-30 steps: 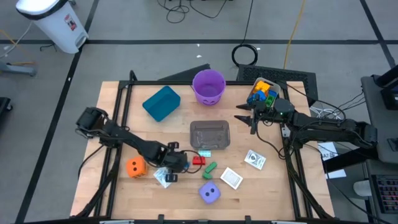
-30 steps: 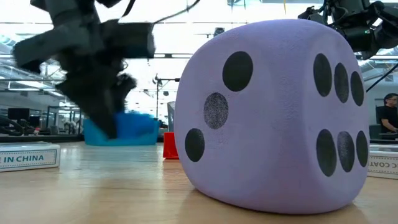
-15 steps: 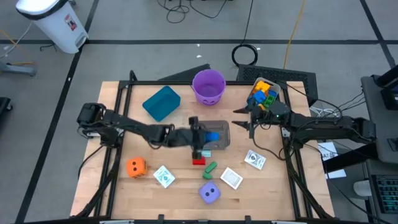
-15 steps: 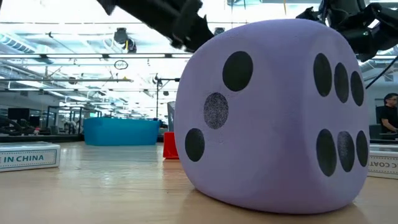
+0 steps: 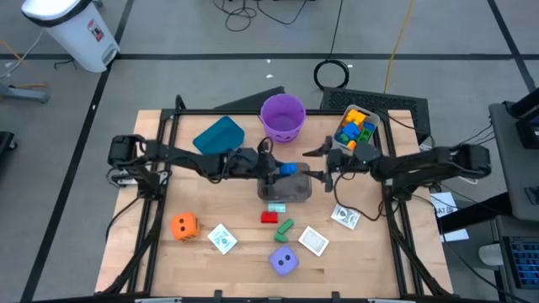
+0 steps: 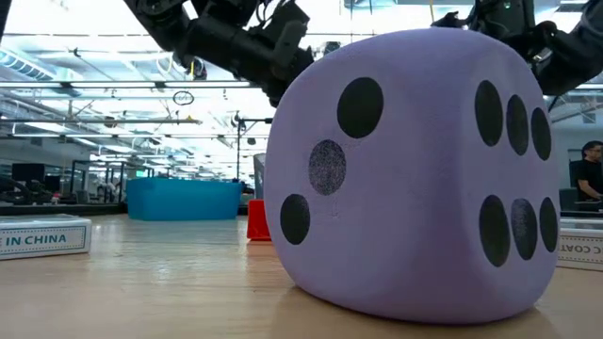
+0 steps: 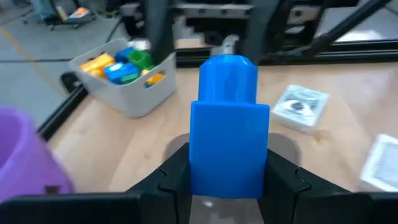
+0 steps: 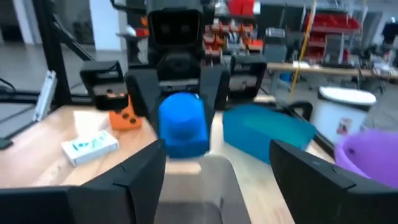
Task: Pick & Place Toys
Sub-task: Put the blue game piece into the white bin
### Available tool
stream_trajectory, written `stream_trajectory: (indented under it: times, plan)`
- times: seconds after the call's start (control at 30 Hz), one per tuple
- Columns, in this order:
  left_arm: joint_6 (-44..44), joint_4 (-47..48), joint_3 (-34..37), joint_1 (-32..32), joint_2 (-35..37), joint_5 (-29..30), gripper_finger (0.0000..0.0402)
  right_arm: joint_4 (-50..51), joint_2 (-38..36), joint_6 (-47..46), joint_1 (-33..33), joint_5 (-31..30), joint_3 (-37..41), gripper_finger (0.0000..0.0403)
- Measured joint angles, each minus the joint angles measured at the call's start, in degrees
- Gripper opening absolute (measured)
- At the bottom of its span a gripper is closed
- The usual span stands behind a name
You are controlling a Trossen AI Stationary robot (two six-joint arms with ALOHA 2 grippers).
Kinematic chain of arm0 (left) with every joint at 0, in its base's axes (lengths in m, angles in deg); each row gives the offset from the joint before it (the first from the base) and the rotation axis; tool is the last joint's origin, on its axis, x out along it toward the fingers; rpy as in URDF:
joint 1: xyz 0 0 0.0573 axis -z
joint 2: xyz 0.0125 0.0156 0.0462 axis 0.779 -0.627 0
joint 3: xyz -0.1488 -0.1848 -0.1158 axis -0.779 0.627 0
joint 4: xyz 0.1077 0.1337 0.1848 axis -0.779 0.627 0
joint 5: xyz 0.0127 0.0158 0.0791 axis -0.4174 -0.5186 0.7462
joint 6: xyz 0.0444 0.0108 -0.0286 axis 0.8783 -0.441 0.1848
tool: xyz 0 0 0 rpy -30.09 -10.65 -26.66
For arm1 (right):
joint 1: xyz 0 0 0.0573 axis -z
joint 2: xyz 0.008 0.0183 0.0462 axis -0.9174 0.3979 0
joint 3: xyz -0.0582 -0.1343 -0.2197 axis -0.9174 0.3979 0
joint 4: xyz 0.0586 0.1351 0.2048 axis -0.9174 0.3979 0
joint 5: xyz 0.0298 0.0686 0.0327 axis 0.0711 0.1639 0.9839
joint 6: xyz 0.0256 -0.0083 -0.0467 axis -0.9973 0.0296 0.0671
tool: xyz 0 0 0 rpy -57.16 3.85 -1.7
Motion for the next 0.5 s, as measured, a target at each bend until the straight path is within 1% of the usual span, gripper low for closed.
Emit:
stream_trajectory:
  times: [0.1,0.17,0.37,0.5]
  plan:
    - [0.04,-0.03,0.0,1.09,0.0,-0.22,0.0135,-6.85,4.14,-0.01,-1.5,0.12,0.0,0.0267]
    - [0.04,-0.05,0.0,1.53,0.0,-0.15,0.0135,-9.01,6.34,0.0,-2.46,0.21,-0.49,0.0267]
    - [0.07,-0.03,0.0,1.74,0.0,0.38,0.0135,-8.45,11.93,0.0,-5.11,0.19,-4.9,0.0259]
    - [0.07,0.1,0.0,1.74,0.0,0.39,0.0136,-8.47,14.37,0.0,-5.83,0.17,-6.86,0.0249]
